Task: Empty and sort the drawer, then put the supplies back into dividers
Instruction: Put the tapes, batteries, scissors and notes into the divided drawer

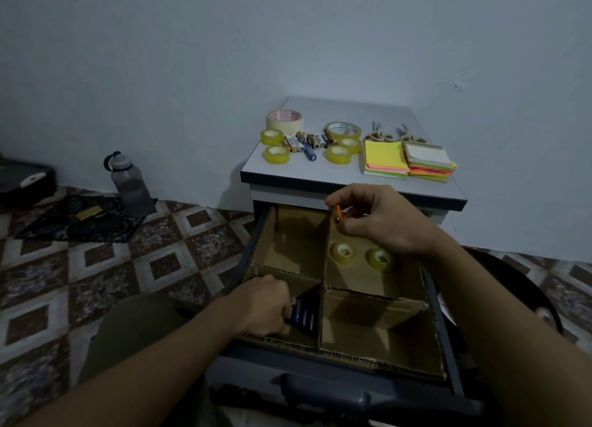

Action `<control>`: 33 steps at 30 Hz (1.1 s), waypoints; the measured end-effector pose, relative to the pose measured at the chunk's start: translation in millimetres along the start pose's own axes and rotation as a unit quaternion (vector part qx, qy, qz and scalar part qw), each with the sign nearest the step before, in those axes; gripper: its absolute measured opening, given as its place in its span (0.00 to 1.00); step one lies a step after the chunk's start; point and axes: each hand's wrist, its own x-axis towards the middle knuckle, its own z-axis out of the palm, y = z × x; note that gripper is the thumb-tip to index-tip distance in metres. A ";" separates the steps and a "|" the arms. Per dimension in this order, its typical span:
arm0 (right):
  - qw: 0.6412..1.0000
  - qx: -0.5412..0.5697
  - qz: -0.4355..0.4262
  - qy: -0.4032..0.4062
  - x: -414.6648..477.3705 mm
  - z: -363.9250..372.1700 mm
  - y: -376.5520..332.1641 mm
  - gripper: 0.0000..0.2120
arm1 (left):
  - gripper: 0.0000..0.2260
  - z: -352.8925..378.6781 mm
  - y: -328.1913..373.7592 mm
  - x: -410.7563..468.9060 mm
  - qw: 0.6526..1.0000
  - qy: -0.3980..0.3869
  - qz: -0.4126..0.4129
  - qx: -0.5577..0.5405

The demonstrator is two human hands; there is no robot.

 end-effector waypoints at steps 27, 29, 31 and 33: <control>0.990 0.041 0.089 -0.100 -22.6 99.8 9.1 0.20 | 0.14 -11.7 -83.2 21.1 0.927 0.232 0.008 -0.295; 0.988 0.016 0.096 -0.119 -22.5 113.4 9.8 0.20 | 0.14 -14.5 -83.6 23.5 0.923 0.231 0.011 -0.308; 0.987 -0.052 0.080 -0.131 -20.1 127.6 10.5 0.20 | 0.14 -17.0 -83.8 24.4 0.916 0.232 0.014 -0.328; 0.982 -0.114 0.060 -0.139 -14.1 140.3 11.2 0.19 | 0.15 -18.7 -84.5 24.6 0.909 0.229 0.016 -0.347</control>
